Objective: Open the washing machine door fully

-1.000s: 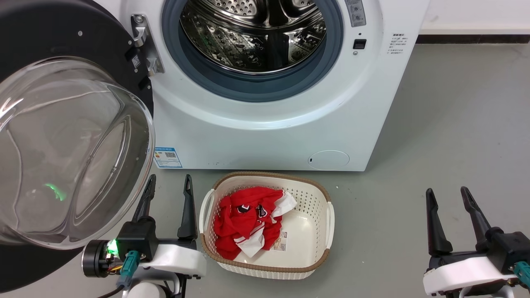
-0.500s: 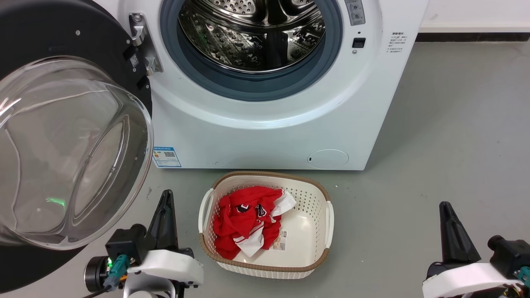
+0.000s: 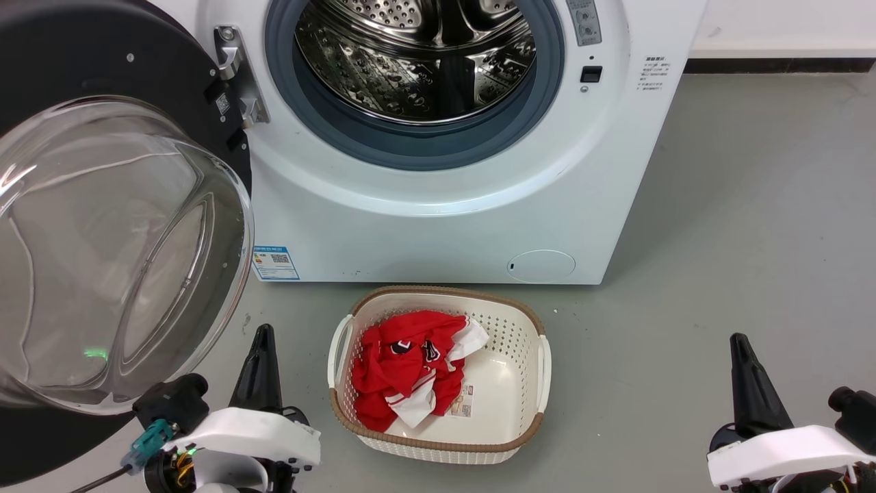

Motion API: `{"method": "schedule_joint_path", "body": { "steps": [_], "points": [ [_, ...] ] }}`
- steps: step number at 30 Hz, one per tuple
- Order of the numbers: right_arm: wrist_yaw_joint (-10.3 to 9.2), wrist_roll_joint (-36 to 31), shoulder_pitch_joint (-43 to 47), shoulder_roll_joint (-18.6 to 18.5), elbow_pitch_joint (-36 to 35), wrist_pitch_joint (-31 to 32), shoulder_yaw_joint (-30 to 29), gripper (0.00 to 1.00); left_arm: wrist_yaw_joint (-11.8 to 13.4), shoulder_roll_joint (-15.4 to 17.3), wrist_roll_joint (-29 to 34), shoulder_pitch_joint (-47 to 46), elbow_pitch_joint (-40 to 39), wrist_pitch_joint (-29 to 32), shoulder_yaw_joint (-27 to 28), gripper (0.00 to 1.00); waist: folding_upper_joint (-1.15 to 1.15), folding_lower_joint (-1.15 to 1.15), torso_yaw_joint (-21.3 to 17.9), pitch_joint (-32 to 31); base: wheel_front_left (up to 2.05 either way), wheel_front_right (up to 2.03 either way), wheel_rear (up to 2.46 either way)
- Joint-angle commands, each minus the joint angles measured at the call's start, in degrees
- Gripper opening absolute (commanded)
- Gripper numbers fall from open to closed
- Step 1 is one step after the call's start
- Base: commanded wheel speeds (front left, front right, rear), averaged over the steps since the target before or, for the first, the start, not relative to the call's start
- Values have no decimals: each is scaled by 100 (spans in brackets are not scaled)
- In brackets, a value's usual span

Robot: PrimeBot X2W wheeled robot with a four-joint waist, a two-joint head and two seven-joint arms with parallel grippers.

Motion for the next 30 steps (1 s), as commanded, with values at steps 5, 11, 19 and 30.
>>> {"method": "schedule_joint_path", "body": {
  "steps": [5, 11, 19, 30],
  "points": [
    [0, 688, -223, -54, -1, 121, -9, 0, -99, 19, -667, -154, -22, 149, 109, 0, 0, 0, -4, -17, 0, 0, 0],
    [0, 1240, -269, -63, 54, 238, -16, 0, -173, 21, -1212, -171, 16, 279, 181, 0, 0, 0, -8, -35, 0, 0, 0],
    [0, 2075, -346, -73, 140, 416, -32, 0, -281, 23, -2042, -197, 76, 482, 291, 0, 0, 0, -14, -66, 0, 0, 0],
    [-1, 2970, -429, -80, 232, 614, -53, 0, -397, 24, -2933, -224, 145, 701, 417, 0, 0, 0, -22, -101, 0, 0, 0]
  ]
}}
